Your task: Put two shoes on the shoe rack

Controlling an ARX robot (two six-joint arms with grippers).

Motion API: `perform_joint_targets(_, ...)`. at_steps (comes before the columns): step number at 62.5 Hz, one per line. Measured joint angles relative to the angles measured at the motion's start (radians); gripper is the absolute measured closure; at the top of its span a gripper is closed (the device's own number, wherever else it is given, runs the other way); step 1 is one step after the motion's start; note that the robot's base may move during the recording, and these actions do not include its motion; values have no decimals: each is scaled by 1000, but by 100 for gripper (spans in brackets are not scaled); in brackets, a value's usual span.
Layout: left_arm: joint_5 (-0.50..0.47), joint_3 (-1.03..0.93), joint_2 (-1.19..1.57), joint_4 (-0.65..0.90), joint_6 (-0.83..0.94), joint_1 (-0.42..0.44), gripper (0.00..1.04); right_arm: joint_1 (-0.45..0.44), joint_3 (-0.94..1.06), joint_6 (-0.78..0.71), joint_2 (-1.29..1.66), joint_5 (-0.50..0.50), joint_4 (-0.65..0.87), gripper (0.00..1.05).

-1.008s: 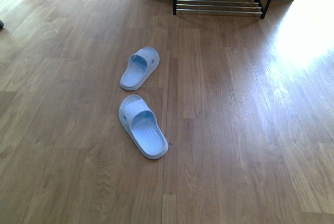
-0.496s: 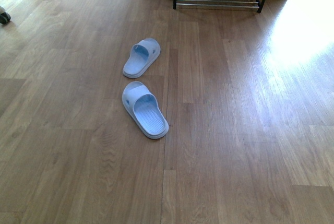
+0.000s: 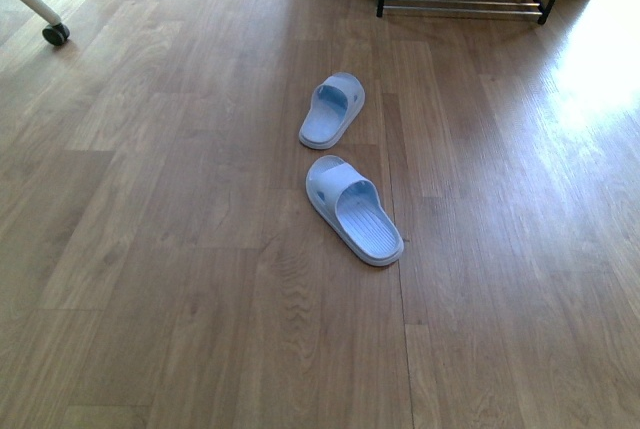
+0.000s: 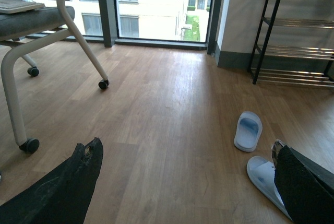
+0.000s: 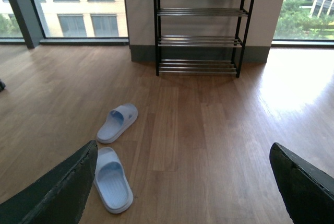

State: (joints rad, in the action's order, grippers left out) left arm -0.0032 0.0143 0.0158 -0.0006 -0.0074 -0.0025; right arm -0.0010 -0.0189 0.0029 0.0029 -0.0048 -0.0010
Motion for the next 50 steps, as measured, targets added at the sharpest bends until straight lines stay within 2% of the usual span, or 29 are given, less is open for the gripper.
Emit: perform_joint_targets(50, 1, 0, 0, 0, 0, 0, 9, 0, 0, 0, 0, 4, 0, 9)
